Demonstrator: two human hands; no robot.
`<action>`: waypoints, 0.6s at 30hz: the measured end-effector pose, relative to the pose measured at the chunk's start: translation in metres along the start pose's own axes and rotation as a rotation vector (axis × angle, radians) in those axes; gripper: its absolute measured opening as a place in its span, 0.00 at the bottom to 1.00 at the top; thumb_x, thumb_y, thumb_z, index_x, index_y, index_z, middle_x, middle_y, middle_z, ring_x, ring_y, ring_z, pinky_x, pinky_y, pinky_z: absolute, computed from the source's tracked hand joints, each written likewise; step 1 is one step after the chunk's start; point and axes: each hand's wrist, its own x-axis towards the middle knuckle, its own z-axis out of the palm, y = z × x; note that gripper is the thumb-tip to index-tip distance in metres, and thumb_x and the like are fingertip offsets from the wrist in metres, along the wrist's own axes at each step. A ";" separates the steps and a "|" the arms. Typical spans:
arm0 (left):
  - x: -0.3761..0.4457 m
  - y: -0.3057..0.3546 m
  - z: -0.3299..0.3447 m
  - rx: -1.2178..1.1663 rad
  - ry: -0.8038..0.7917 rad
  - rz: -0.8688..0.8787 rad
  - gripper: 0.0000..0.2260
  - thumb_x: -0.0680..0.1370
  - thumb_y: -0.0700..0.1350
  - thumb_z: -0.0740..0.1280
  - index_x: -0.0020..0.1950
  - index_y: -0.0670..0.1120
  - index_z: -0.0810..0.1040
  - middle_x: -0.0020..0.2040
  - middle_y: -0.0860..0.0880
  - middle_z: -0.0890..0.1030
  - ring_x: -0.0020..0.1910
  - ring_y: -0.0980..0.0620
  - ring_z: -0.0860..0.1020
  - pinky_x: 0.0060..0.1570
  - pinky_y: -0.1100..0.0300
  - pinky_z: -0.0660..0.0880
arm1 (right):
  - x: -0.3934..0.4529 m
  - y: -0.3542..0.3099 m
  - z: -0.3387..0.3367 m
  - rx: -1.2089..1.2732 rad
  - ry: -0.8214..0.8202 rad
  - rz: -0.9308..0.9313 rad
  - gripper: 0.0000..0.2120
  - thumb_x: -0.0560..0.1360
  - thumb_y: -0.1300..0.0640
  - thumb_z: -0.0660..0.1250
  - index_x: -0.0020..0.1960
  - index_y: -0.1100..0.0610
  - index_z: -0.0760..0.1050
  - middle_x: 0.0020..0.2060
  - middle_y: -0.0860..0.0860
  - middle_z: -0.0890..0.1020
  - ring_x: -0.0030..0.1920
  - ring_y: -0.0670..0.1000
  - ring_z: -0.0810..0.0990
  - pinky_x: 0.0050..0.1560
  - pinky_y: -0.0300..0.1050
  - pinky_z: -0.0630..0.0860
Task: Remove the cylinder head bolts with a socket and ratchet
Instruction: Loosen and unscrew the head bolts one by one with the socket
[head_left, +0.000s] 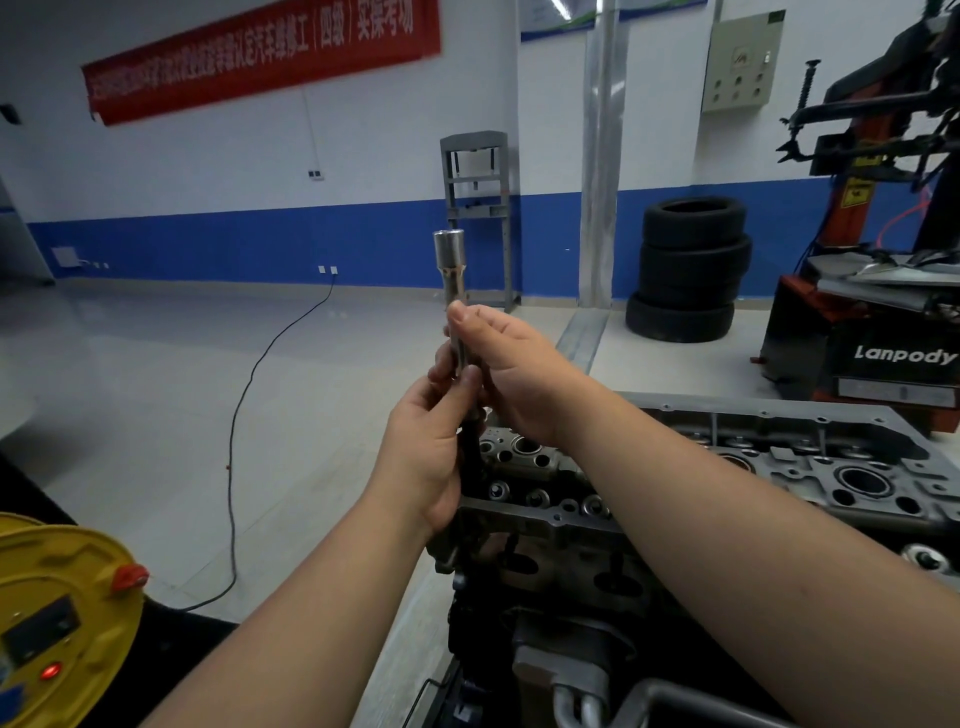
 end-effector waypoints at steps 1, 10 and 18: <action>0.000 0.000 0.000 0.001 0.005 0.002 0.10 0.72 0.52 0.72 0.50 0.49 0.85 0.43 0.48 0.86 0.38 0.56 0.83 0.37 0.64 0.79 | 0.000 0.001 0.000 -0.005 -0.001 -0.007 0.13 0.82 0.46 0.61 0.48 0.55 0.72 0.37 0.51 0.81 0.39 0.50 0.79 0.42 0.46 0.75; 0.000 0.000 -0.002 0.074 -0.050 -0.035 0.18 0.86 0.54 0.58 0.53 0.50 0.87 0.50 0.48 0.86 0.44 0.56 0.83 0.48 0.57 0.74 | -0.002 -0.002 -0.001 -0.020 0.003 0.037 0.20 0.83 0.42 0.58 0.51 0.56 0.80 0.40 0.48 0.82 0.39 0.45 0.81 0.41 0.41 0.79; 0.002 0.000 0.000 0.099 0.012 -0.012 0.14 0.75 0.58 0.69 0.51 0.48 0.83 0.43 0.51 0.85 0.39 0.59 0.82 0.44 0.59 0.74 | 0.001 0.000 0.000 0.013 0.055 -0.038 0.11 0.81 0.50 0.64 0.47 0.57 0.76 0.38 0.50 0.81 0.39 0.48 0.80 0.44 0.47 0.76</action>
